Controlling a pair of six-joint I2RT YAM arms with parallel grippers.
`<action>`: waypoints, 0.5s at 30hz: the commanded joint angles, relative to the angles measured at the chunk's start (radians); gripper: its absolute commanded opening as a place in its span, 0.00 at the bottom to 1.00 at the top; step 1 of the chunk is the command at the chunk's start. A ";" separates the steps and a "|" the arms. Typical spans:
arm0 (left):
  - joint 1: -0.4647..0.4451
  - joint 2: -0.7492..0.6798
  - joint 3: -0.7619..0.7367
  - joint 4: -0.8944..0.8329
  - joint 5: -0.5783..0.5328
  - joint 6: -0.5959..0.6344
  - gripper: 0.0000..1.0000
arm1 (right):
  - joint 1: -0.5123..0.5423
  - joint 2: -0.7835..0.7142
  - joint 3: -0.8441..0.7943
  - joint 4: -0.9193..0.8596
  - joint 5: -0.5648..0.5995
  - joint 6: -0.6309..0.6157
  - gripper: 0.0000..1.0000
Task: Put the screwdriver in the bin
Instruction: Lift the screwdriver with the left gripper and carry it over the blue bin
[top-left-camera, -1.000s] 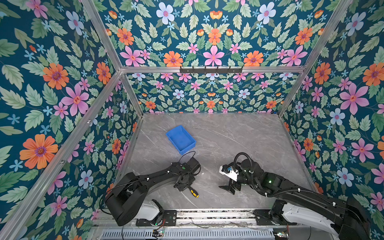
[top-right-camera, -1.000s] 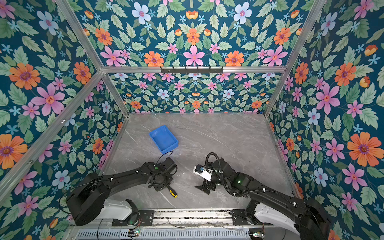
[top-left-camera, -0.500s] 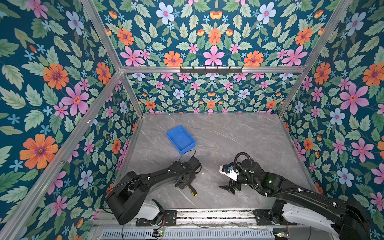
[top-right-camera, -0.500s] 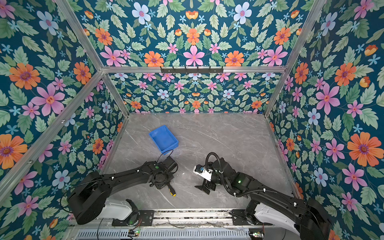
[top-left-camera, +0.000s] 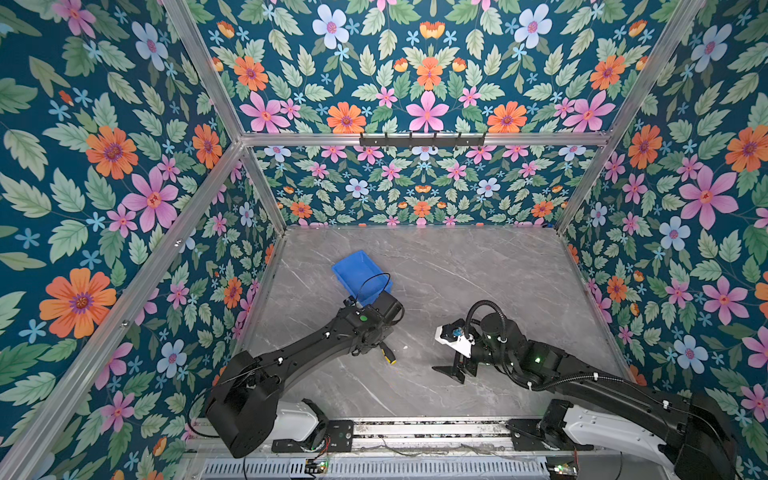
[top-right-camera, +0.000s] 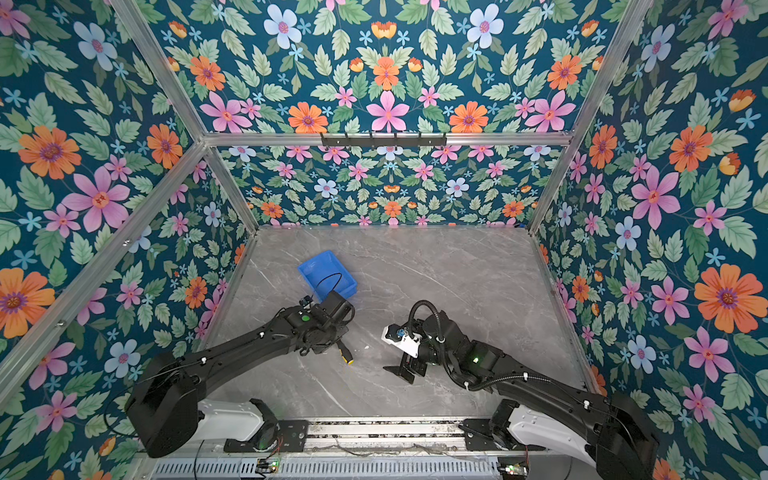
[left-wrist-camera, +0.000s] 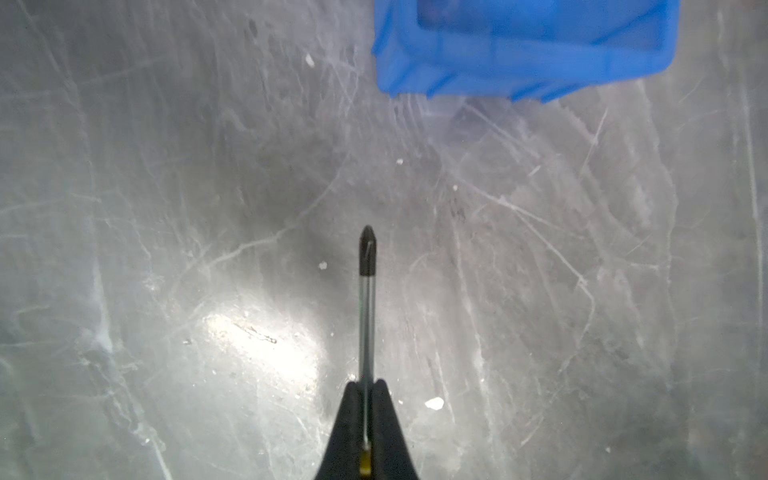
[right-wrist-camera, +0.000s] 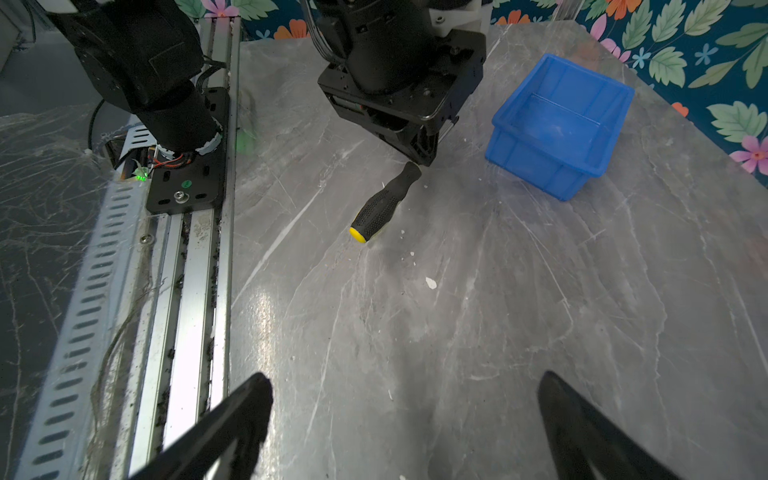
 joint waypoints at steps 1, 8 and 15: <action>0.027 -0.013 0.032 -0.037 -0.047 0.045 0.00 | 0.001 0.021 0.012 0.077 0.002 -0.022 0.99; 0.119 -0.033 0.124 -0.045 -0.080 0.145 0.00 | 0.001 0.074 0.054 0.145 -0.007 -0.038 0.99; 0.257 0.018 0.226 -0.015 -0.063 0.300 0.00 | 0.001 0.140 0.082 0.219 0.023 -0.066 0.99</action>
